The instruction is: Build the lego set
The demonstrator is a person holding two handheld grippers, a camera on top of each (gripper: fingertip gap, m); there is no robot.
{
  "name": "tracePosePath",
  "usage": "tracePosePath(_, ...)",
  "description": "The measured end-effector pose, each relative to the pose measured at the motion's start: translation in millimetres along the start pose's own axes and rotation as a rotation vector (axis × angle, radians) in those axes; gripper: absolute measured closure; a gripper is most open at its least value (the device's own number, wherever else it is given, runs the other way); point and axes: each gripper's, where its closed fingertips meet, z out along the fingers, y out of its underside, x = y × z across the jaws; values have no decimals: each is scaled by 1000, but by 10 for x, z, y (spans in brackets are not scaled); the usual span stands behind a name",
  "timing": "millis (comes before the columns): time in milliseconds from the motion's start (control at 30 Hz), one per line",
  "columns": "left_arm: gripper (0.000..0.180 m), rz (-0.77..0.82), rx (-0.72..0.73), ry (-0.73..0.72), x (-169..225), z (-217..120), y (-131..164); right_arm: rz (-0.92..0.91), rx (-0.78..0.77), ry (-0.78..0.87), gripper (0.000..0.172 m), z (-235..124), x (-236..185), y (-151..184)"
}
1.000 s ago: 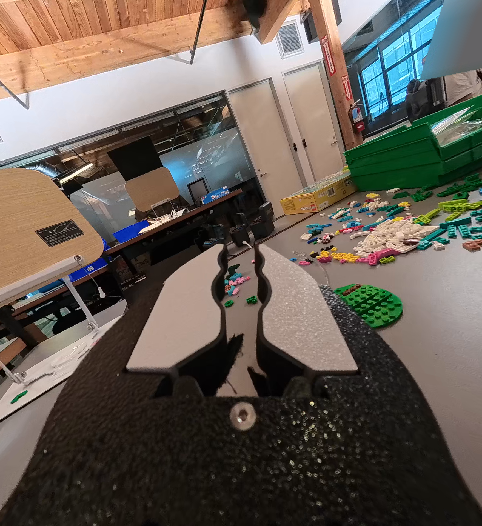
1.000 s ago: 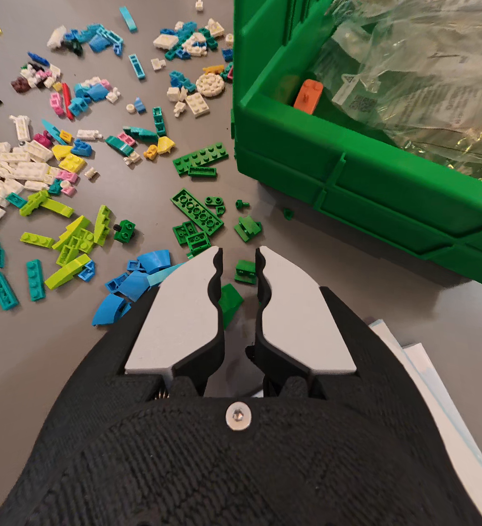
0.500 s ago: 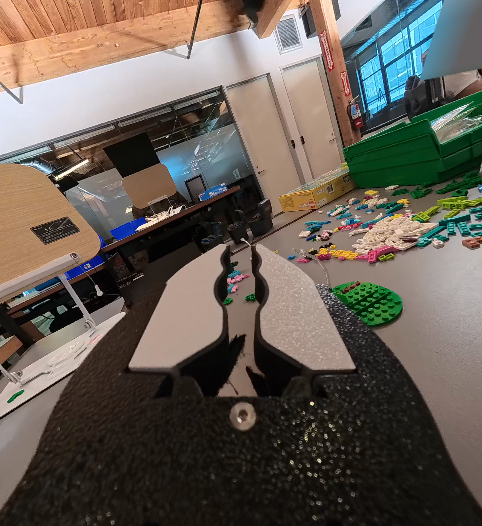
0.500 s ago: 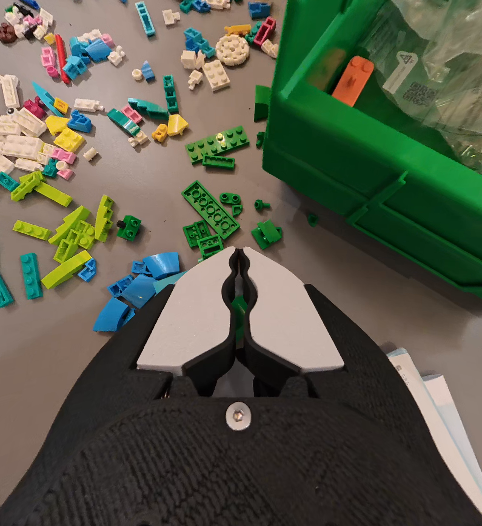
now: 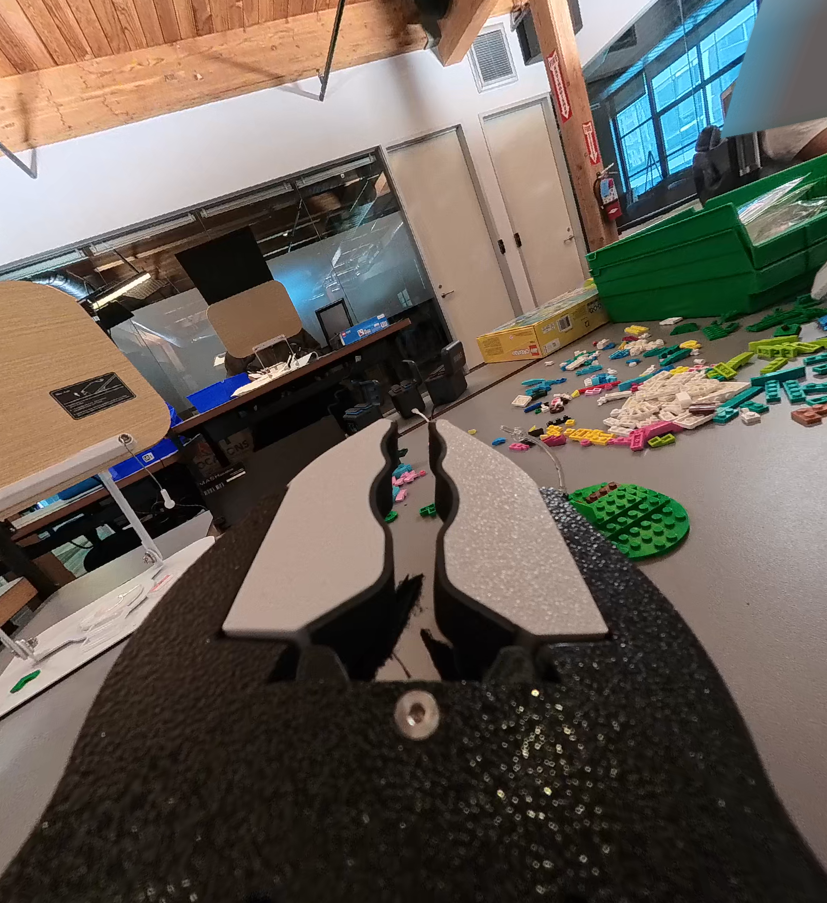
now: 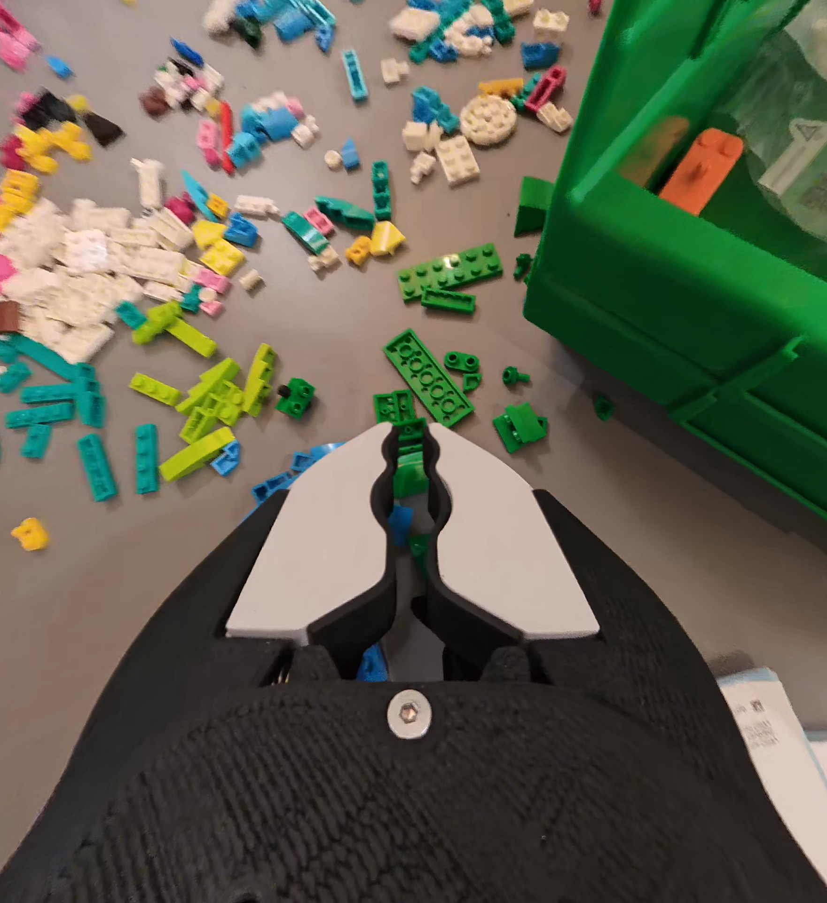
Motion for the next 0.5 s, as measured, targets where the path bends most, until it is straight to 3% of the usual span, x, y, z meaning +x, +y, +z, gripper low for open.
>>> tracePosePath(167, 169, 3, 0, 1, 4, 1, -1, 8, -38, -69, 153, 3, -10, 26)
tracePosePath(500, 170, 5, -1, 0, 5, 2, 2, -50, -161, -78, 152, 90, 27, 98)
